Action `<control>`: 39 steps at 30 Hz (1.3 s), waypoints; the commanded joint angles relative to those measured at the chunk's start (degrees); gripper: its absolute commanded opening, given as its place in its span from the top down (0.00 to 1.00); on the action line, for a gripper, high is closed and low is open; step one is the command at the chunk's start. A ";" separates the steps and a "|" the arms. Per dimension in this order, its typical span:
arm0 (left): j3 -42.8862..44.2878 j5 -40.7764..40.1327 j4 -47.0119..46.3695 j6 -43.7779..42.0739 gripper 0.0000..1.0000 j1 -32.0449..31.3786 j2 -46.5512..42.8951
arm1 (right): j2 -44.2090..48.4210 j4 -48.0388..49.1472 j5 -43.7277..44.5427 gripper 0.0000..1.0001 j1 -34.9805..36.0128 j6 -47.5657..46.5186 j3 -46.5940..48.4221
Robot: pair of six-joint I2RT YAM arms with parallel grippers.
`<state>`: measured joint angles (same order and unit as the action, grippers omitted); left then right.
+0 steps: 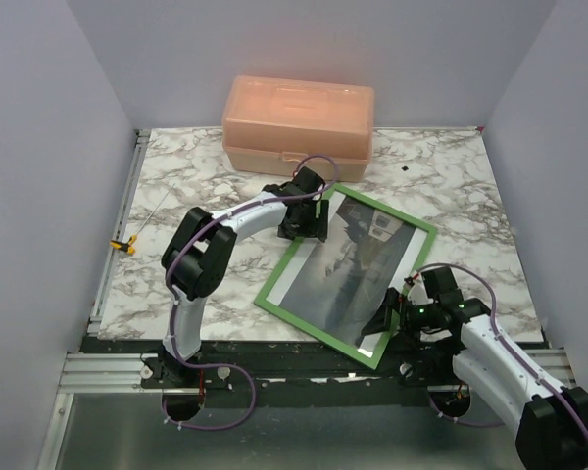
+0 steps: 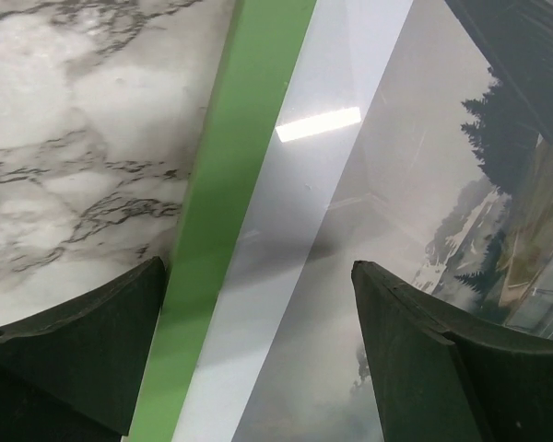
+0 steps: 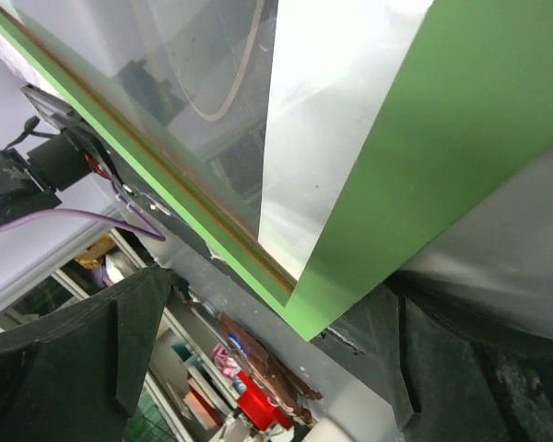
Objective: Put the photo into the frame
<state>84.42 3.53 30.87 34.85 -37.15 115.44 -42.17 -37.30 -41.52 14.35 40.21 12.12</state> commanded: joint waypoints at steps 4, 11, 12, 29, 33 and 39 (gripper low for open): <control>3.20 10.01 3.43 2.70 0.17 -4.49 1.79 | -0.82 6.73 -2.25 0.04 0.33 0.70 -0.17; 4.09 -5.43 12.12 -0.86 0.01 -4.60 -4.22 | -3.17 9.75 -2.08 0.04 0.58 1.81 1.69; 4.28 -7.92 13.54 -1.41 0.01 -4.67 -5.76 | -3.60 10.27 -2.23 0.04 0.65 2.12 2.04; -30.05 1.53 5.70 9.64 0.03 -4.34 -38.68 | -14.78 12.09 4.96 0.00 8.40 1.78 10.05; -39.15 3.32 2.15 13.91 0.04 -4.39 -44.96 | -19.25 8.70 8.34 0.00 9.04 -1.31 13.26; -46.35 2.25 -1.36 18.68 0.06 -4.06 -47.89 | -17.14 3.87 16.94 0.00 9.29 0.42 15.65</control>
<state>41.54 3.97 36.10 48.03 -41.47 69.12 -61.41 -30.81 -32.23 23.31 40.95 24.80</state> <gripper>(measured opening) 0.962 0.996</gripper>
